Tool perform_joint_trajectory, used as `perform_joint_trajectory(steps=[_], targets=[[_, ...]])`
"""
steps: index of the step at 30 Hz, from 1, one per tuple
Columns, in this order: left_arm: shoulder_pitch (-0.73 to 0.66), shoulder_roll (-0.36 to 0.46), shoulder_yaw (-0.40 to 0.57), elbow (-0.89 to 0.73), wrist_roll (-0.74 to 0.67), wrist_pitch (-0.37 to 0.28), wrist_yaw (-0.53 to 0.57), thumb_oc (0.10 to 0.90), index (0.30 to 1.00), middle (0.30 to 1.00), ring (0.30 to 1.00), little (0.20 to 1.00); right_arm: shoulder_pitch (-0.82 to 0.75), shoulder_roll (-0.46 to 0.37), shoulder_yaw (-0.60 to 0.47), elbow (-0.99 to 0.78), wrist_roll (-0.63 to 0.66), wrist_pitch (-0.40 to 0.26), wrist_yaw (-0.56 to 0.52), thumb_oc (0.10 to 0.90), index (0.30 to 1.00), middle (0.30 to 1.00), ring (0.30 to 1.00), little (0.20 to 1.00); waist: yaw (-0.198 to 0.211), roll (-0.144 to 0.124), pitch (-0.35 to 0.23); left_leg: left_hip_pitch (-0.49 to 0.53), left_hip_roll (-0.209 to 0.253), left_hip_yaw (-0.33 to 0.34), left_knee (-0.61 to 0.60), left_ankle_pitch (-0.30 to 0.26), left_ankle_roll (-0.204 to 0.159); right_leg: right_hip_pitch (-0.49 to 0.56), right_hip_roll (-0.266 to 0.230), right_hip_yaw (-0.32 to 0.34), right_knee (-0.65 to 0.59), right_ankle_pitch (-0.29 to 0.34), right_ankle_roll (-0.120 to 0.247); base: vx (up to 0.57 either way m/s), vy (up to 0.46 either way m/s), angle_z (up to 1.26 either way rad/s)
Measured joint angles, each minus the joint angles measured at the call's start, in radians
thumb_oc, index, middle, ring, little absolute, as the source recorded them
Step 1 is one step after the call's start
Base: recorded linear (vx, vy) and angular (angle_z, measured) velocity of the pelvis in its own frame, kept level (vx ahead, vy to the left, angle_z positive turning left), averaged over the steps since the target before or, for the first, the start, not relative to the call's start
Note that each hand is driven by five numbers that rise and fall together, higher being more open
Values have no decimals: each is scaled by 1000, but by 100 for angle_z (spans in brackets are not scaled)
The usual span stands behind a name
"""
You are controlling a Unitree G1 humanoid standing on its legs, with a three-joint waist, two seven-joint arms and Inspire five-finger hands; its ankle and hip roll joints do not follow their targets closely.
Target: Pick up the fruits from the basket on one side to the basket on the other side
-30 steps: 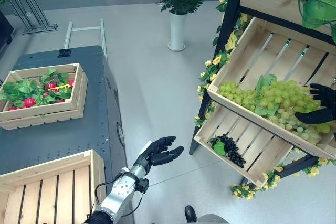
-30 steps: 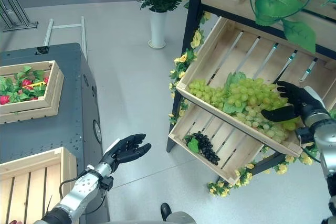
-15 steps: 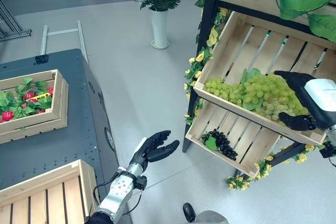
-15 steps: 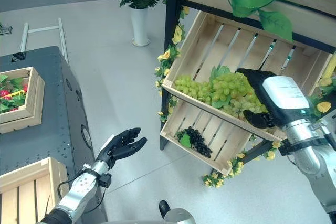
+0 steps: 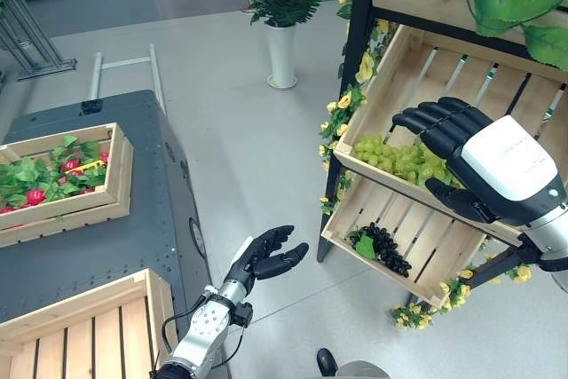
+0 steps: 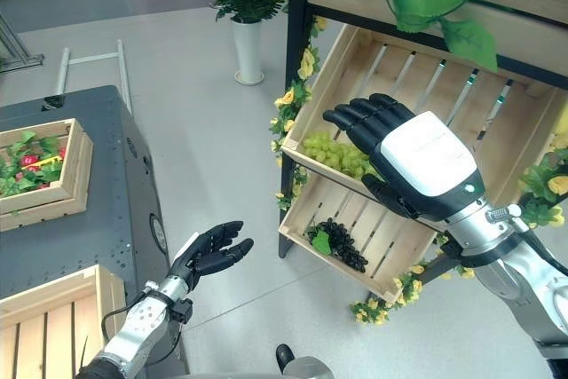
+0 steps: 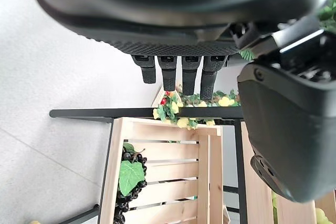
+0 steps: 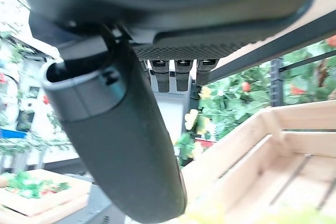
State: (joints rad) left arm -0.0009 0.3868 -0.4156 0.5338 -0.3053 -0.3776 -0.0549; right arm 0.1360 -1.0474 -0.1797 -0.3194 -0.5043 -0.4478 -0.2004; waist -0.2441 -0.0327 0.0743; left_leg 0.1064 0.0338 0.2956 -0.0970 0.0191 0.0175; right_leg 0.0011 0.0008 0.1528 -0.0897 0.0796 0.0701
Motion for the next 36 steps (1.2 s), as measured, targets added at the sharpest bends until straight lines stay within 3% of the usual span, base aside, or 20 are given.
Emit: perform_joint_trajectory(steps=[2,5,11,18,26,32,36], targets=[[6,-2,-3,1,8,0,4,800,900,900,900,900,-26,29,55,3,86,12,39,800,900,900,900,900,10,0,-1,2,0,-7,0,1,0,4,-1,-5,0,-1,0,-1,-23,8],[9,-10,-4,7,22,0,16,800,900,900,900,900,-52,146,142,10,205,78,96,800,900,900,900,900,22,-1,-4,3,0,-18,0,4,-2,11,-1,-20,0,-3,-2,-1,-24,12],[12,-11,-4,9,36,1,59,800,900,900,900,900,-81,266,262,114,314,149,144,800,900,900,900,900,52,-3,-5,3,0,-51,0,10,-4,22,-4,-47,0,-4,-9,-2,-31,12],[17,-11,-3,9,38,8,114,800,900,900,900,900,-89,328,368,159,370,196,194,800,900,900,900,900,101,-1,-4,-6,3,-92,0,20,-9,28,-4,-86,-3,-10,-14,-10,-39,18],[30,-13,3,9,82,39,182,800,900,900,900,900,-167,462,524,284,476,239,226,800,900,900,900,900,153,2,-2,-10,2,-136,0,30,-11,44,-8,-136,-4,-19,-16,1,-33,17],[34,-7,13,9,117,48,219,800,900,900,900,900,-182,490,591,374,508,273,237,800,900,900,900,900,206,23,12,-13,2,-173,0,34,-13,56,-10,-172,-4,-28,-20,3,-10,18],[36,-5,43,9,117,58,222,800,900,900,900,900,-189,510,599,440,532,296,237,800,900,900,900,900,218,35,20,-17,1,-198,0,37,-13,63,-11,-195,-4,-32,-25,8,-6,19]])
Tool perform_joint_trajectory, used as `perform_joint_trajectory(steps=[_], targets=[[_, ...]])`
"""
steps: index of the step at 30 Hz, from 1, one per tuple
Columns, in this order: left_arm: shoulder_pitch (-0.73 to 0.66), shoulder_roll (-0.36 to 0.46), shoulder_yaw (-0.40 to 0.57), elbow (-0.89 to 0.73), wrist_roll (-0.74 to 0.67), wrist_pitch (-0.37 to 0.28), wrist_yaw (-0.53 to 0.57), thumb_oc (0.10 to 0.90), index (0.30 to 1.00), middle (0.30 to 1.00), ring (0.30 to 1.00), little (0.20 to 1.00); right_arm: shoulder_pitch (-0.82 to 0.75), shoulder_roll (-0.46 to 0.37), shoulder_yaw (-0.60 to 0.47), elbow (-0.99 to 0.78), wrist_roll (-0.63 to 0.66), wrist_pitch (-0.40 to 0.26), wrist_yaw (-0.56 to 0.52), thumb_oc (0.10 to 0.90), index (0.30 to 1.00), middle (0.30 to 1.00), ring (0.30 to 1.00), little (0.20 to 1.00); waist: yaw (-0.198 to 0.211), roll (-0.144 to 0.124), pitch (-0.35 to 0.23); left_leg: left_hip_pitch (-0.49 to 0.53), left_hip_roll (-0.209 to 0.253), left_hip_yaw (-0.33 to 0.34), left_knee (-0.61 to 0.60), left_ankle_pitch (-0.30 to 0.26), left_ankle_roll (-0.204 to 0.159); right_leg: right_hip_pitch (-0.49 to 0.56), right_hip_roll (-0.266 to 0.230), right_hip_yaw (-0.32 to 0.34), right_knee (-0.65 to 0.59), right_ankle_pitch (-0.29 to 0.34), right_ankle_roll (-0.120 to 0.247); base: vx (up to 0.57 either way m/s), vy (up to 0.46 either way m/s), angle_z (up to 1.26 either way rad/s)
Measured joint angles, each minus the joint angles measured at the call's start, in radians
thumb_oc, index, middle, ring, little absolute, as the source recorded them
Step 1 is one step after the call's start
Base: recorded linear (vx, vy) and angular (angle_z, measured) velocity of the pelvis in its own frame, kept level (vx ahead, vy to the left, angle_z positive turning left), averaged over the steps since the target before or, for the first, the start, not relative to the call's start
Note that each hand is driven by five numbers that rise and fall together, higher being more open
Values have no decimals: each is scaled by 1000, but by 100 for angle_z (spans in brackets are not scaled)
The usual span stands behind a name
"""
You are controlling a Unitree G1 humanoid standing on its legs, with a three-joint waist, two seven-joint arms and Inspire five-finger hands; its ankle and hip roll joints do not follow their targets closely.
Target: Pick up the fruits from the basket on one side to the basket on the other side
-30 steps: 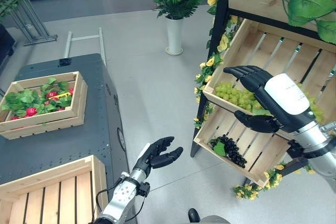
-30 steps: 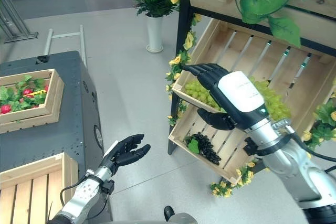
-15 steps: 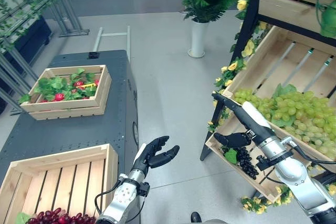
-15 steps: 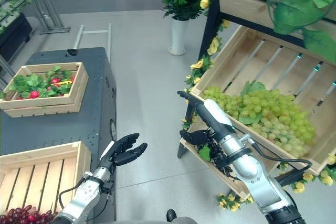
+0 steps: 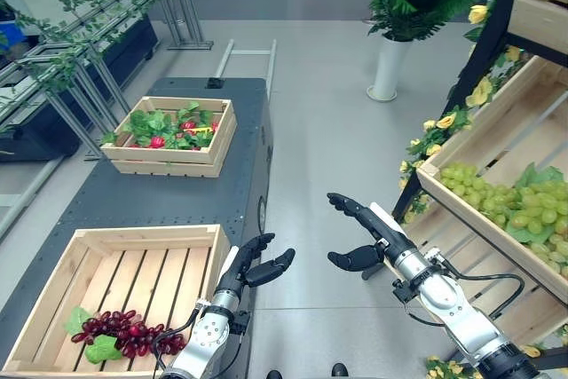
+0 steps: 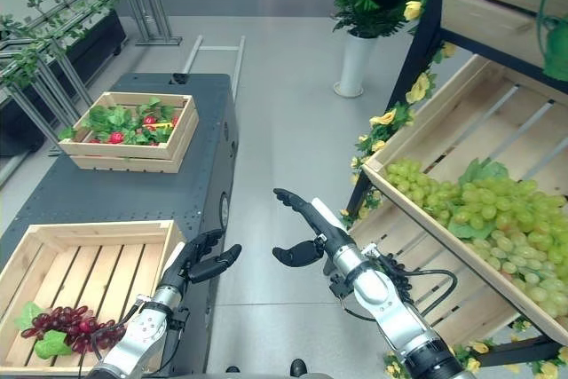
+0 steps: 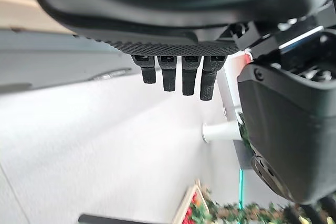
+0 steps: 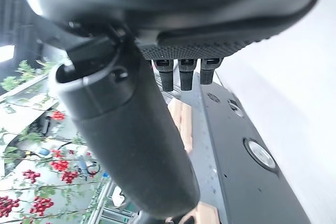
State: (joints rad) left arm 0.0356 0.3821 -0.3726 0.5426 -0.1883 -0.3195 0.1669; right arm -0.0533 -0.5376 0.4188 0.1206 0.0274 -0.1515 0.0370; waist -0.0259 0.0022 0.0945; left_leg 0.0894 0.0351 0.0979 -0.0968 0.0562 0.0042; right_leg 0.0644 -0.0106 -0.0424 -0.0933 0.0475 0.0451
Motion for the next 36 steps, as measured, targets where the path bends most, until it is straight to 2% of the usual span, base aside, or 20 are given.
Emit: perform_joint_trajectory(steps=[5,9,16,26,31,34,36], targets=[[2,17,59,-3,21,1,20,800,900,900,900,900,1,3,6,85,31,21,0,800,900,900,900,900,18,8,13,-5,0,-20,0,2,-2,6,-1,-26,0,-7,-1,41,-9,15],[6,39,156,-32,67,1,61,800,900,900,900,900,6,5,13,114,61,23,0,800,900,900,900,900,23,13,23,-5,-1,-48,0,4,-4,15,-2,-50,0,-15,-3,20,6,17],[3,186,227,-68,173,-16,105,800,900,900,900,900,8,2,15,123,61,22,1,800,900,900,900,900,51,42,56,-13,-2,-74,6,6,-7,18,-3,-77,0,-22,-5,44,43,11],[-28,316,218,16,478,-10,313,800,900,900,900,900,6,-26,17,181,63,19,11,800,900,900,900,900,68,78,91,-57,-11,-118,7,22,-7,-9,-10,-115,4,-27,-2,-40,66,13],[-116,387,162,104,593,27,414,800,900,900,900,900,-39,-64,19,244,71,12,11,800,900,900,900,900,69,107,180,-107,-19,-148,21,39,-10,-43,-15,-150,13,-24,1,-137,95,19],[-175,419,132,137,655,33,468,800,900,900,900,900,-91,-80,28,268,87,7,10,800,900,900,900,900,73,104,235,-152,-22,-151,48,40,-11,-92,-18,-159,58,-33,-4,-120,89,11],[-244,464,89,160,716,35,482,800,900,900,900,900,-154,-83,27,279,103,-3,10,800,900,900,900,900,76,98,294,-192,-26,-154,87,39,-12,-144,-27,-164,134,-61,-6,-135,100,9]])
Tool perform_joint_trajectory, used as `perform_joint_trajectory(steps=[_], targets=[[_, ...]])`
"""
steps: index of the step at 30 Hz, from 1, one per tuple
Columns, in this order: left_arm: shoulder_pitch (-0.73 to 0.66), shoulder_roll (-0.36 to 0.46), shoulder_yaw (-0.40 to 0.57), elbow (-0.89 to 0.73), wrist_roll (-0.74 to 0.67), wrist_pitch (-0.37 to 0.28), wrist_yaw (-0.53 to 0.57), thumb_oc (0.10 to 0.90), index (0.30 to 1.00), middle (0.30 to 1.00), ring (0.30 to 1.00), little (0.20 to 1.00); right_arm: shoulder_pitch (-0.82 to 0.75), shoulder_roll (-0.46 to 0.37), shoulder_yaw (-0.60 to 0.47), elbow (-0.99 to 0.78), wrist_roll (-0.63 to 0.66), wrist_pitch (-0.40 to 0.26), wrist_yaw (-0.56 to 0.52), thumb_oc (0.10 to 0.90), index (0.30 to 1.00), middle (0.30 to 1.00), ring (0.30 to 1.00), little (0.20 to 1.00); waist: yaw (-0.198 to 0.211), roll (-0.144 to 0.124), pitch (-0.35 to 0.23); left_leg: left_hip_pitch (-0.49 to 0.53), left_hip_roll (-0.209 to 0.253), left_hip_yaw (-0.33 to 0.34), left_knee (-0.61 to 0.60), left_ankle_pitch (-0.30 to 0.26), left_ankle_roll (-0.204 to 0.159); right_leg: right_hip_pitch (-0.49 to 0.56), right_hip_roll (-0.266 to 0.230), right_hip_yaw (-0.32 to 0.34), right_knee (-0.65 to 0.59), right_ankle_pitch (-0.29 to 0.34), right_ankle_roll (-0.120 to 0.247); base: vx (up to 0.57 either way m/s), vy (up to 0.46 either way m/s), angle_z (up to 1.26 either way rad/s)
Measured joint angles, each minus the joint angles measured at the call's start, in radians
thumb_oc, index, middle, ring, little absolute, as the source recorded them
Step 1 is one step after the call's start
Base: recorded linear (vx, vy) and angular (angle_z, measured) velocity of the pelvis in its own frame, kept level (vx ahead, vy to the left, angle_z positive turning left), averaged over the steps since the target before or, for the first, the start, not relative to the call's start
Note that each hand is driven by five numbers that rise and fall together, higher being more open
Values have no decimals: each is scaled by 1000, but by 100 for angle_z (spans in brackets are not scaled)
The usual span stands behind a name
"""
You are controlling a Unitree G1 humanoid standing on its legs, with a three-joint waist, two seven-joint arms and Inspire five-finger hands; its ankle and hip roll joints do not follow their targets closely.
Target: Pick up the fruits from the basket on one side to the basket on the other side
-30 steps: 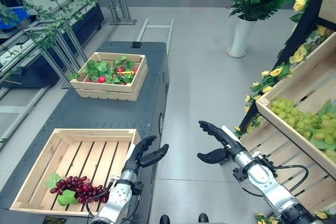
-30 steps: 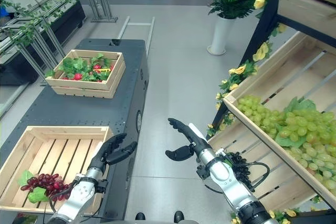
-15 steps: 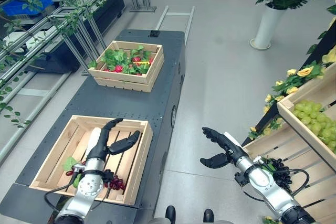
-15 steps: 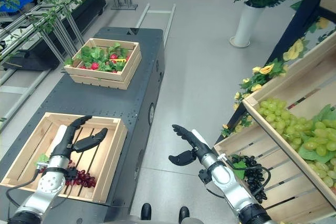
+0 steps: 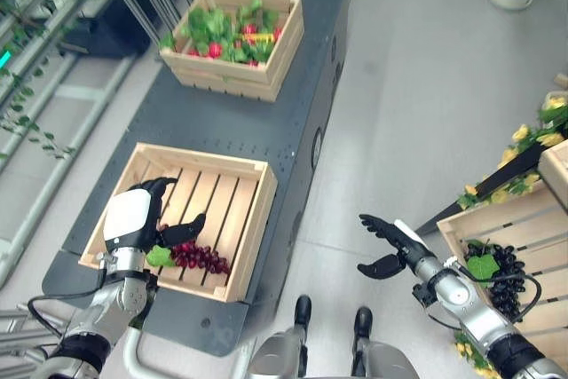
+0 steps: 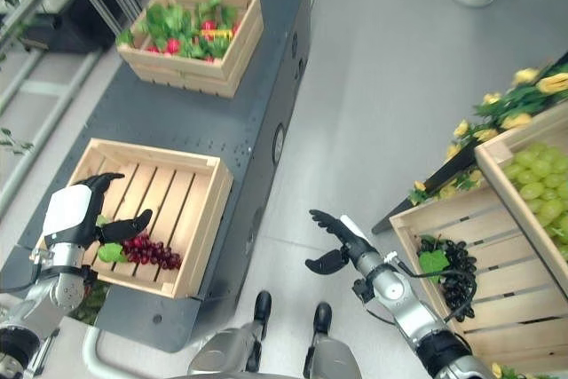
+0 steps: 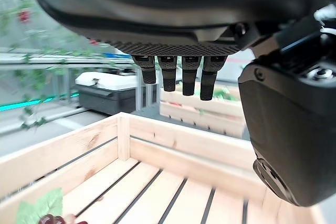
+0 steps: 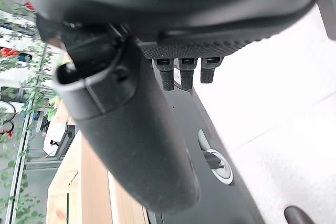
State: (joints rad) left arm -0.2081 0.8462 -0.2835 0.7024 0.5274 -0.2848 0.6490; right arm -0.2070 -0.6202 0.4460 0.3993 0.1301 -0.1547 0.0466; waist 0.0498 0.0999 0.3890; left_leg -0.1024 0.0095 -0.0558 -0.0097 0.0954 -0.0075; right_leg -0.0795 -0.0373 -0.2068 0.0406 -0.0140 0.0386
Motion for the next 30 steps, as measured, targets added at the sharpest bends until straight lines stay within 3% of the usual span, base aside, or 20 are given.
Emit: perform_joint_trajectory(steps=[3,6,10,13,20,24,30], targets=[[-77,23,-32,18,32,9,2,800,900,900,900,900,-74,1,1,1,4,-10,0,800,900,900,900,900,3,-8,53,-42,-14,0,36,0,0,-90,-23,-4,150,-63,0,-147,78,12],[-185,45,-63,67,39,15,12,800,900,900,900,900,-142,4,3,-1,3,-32,-3,800,900,900,900,900,2,-39,114,-106,-46,4,118,-15,3,-197,-80,-16,350,-152,-4,-100,33,26],[-214,47,-64,114,54,16,14,800,900,900,900,900,-161,4,26,-1,2,-34,-5,800,900,900,900,900,22,-57,128,-185,-61,8,241,-63,-4,-270,-104,-9,468,-202,-22,-52,40,10],[-216,49,-70,165,78,17,15,800,900,900,900,900,-162,3,42,-1,1,-34,-5,800,900,900,900,900,26,-59,129,-241,-56,10,352,-108,-12,-304,-103,-3,534,-230,-34,-35,78,2],[-265,91,-153,169,139,15,14,800,900,900,900,900,-183,-9,42,-1,-6,-34,-8,800,900,900,900,900,22,-75,139,-388,-44,17,491,-146,-22,-433,-102,-2,647,-257,-60,-27,68,-1],[-310,106,-222,175,197,19,16,800,900,900,900,900,-204,-23,52,-1,-7,-34,-10,800,900,900,900,900,22,-81,142,-436,-41,16,539,-156,-26,-473,-102,-4,682,-261,-66,-24,52,1],[-334,107,-250,239,215,22,22,800,900,900,900,900,-243,-39,73,-2,-7,-35,-10,800,900,900,900,900,21,-89,144,-476,-38,10,583,-165,-24,-501,-103,-14,710,-266,-72,-8,23,3]])
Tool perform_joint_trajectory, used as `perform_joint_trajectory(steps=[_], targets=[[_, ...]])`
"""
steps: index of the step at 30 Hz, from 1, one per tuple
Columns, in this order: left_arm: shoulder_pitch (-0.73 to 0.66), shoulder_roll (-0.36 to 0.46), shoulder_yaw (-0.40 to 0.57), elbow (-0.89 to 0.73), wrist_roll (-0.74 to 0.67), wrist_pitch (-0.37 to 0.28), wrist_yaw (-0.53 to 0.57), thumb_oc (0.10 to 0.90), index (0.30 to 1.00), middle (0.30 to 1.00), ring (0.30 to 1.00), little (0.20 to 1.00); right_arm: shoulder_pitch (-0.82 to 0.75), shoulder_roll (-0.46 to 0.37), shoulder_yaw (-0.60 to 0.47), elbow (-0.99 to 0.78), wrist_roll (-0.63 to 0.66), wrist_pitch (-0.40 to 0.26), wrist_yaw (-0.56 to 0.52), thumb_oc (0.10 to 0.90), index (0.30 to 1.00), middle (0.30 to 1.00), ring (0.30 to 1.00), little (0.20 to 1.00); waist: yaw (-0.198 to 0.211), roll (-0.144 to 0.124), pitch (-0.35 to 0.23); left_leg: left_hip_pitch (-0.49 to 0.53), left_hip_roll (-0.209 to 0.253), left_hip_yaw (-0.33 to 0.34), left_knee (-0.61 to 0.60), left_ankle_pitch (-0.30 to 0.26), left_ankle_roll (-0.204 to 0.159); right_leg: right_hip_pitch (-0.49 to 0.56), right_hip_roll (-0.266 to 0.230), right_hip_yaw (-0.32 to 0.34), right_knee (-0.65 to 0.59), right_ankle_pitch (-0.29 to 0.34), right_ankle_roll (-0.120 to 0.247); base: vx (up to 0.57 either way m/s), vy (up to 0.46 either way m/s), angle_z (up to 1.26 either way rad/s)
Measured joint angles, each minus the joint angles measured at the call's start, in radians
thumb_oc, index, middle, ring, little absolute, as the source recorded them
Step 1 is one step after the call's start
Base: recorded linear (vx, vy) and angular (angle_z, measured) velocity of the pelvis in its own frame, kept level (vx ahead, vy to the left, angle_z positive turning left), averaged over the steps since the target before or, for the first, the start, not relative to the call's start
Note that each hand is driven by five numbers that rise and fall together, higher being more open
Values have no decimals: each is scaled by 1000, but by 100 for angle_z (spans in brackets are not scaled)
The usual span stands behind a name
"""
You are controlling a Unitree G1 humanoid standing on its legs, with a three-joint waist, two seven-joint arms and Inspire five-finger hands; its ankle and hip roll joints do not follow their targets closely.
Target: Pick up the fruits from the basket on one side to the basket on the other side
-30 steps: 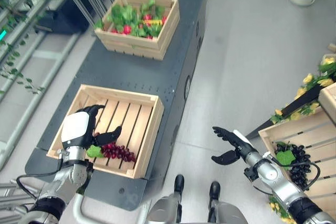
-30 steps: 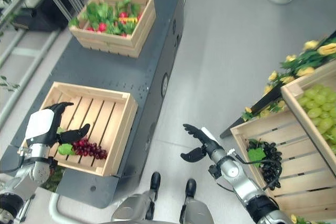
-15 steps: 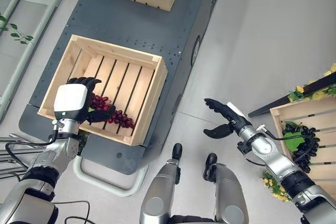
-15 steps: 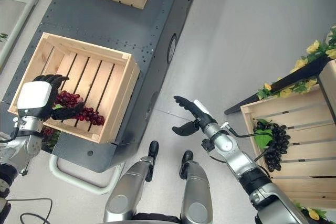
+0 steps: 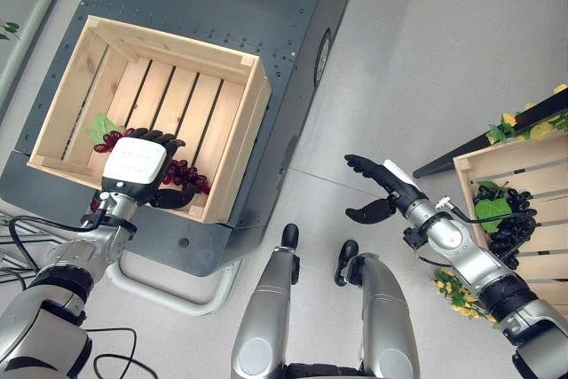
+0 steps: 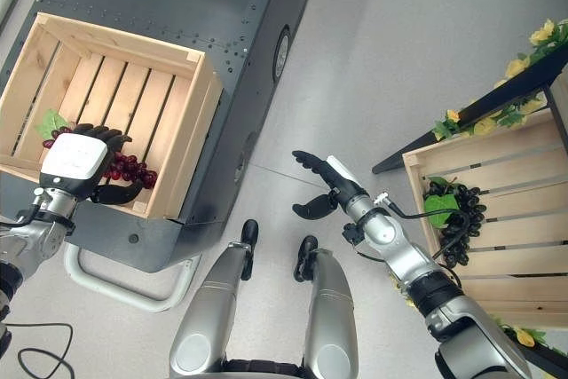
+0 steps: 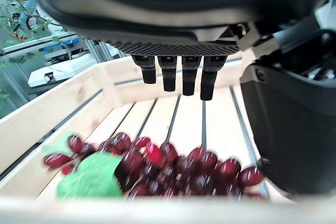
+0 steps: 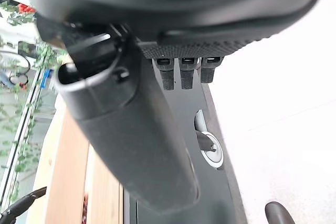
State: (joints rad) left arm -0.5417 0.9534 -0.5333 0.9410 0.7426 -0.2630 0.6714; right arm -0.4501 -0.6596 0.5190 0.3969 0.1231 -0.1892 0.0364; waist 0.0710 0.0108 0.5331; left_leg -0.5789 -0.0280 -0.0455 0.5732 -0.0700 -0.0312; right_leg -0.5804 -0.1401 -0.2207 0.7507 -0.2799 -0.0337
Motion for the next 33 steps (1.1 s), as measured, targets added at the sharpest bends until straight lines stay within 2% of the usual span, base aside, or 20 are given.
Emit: perform_joint_trajectory(steps=[6,11,16,24,30,33], targets=[[-36,39,-14,-26,56,0,1,800,900,900,900,900,-29,0,14,0,1,0,1,800,900,900,900,900,1,-9,0,-41,8,-3,33,-7,-2,-28,0,-15,23,-8,-8,-2,8,5],[-95,95,-79,-59,72,1,-58,800,900,900,900,900,-39,-1,20,0,2,0,1,800,900,900,900,900,1,-12,1,-85,11,-9,57,-9,-6,-59,-1,-30,41,-15,-11,-2,1,6],[-127,105,-101,-58,71,21,-99,800,900,900,900,900,-44,-1,43,0,4,0,1,800,900,900,900,900,2,-26,1,-105,12,-12,59,-9,-6,-75,-2,-39,41,-18,-13,4,3,6],[-197,115,-170,-49,91,90,-151,800,900,900,900,900,-55,-1,46,-1,11,-1,0,800,900,900,900,900,1,-43,1,-147,15,-13,76,-12,-3,-95,-6,-61,41,-18,-10,3,8,7],[-336,142,-291,-34,161,189,-276,800,900,900,900,900,-92,-1,70,-10,18,-8,-1,800,900,900,900,900,1,-73,0,-209,22,-11,101,-12,-3,-148,-6,-69,60,-21,-14,-5,1,2],[-373,146,-333,-35,200,216,-326,800,900,900,900,900,-93,-1,85,-10,43,-10,-2,800,900,900,900,900,1,-84,1,-219,24,-10,106,-12,-3,-154,-6,-72,62,-21,-14,0,0,0]])
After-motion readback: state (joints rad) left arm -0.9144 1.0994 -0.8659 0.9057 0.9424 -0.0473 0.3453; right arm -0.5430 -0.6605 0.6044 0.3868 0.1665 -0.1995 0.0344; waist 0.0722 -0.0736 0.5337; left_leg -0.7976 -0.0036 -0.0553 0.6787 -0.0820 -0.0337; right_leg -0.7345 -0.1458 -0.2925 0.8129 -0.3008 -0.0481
